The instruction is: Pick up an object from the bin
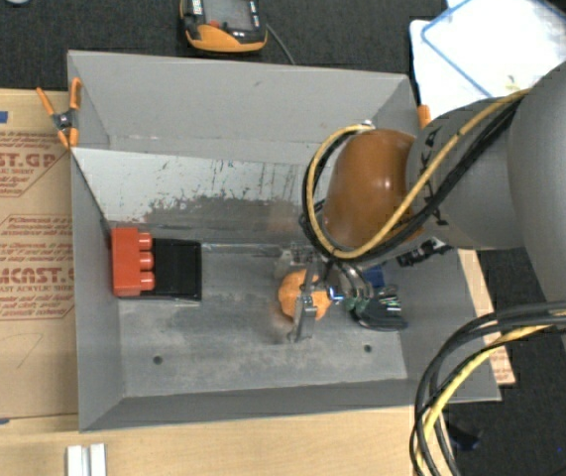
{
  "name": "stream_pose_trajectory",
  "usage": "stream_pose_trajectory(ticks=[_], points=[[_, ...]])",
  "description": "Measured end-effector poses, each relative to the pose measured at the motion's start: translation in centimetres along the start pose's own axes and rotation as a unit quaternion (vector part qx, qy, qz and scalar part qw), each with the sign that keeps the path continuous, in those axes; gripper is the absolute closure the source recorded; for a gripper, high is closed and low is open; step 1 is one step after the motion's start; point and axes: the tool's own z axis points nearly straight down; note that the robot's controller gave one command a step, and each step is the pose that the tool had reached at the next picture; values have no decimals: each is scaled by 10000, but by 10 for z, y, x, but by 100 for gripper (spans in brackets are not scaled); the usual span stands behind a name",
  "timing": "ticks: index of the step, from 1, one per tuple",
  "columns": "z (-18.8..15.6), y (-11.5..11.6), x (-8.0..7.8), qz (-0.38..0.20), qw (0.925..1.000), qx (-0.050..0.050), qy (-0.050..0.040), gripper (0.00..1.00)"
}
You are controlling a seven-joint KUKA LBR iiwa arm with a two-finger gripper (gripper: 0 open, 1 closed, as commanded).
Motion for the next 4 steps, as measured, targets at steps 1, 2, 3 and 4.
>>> stream_pose_trajectory(ticks=[1, 2, 3, 4], points=[[28, 48, -9, -1778, 9840, -62, -16, 100], [28, 48, -9, -1780, 9840, -63, -16, 100], [28, 46, 15, -3201, 9473, -60, -42, 100], [28, 52, 19, -3161, 9487, -63, -41, 100]])
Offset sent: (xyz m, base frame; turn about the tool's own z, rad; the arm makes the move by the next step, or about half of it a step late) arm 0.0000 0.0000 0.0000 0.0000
